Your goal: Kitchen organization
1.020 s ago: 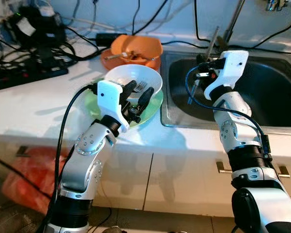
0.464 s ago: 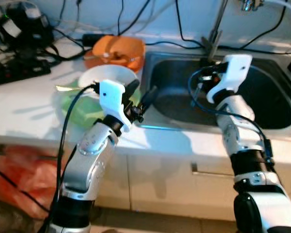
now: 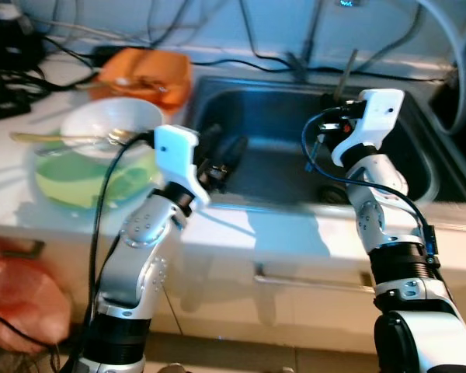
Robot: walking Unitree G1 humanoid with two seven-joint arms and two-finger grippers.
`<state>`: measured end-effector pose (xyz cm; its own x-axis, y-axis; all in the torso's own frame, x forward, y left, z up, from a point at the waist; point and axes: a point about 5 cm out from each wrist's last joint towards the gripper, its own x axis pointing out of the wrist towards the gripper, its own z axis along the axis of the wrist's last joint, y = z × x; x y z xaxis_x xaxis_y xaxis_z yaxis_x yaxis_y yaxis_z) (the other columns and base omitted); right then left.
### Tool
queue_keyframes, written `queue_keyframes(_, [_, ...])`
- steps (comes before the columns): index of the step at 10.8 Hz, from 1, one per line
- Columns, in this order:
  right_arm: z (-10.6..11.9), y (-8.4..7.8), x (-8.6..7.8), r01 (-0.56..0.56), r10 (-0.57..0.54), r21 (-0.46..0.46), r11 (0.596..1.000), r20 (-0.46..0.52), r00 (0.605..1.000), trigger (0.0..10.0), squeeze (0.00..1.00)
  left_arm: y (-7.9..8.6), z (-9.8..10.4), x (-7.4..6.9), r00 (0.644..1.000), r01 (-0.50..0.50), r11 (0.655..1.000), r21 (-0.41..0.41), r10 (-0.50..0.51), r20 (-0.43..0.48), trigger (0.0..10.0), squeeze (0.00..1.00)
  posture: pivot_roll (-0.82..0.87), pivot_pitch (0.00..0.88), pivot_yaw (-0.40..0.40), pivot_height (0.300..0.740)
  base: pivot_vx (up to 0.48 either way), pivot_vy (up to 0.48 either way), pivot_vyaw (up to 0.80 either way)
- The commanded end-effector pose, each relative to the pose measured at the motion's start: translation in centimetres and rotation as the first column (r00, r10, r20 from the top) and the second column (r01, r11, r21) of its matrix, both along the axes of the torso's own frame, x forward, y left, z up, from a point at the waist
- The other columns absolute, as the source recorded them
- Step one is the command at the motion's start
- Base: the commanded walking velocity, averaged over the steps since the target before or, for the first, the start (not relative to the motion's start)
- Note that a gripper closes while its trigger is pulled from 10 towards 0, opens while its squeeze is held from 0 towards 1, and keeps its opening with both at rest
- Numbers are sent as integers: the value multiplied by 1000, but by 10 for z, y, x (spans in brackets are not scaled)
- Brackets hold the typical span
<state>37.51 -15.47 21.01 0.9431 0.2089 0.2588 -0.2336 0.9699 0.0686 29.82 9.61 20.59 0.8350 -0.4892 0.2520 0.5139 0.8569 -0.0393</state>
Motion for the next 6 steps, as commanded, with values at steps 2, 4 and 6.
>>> queue_keyframes(2, [6,6,0,-23,24,-27,999,17,1000,10000,0,1,-1,0,1000,-3,1000,5,3,-12,10000,0,87,65,-14,740,0,0,0])
queue_keyframes(4, [5,6,-1,-23,24,-44,999,8,1000,10000,0,1,-4,2,999,12,999,35,-11,-33,10000,0,89,61,-15,740,0,0,0])
queue_keyframes(6, [4,6,1,-28,28,-54,998,-2,1000,10000,0,4,-5,5,999,14,998,61,-11,-39,10000,0,91,57,-16,740,0,0,0])
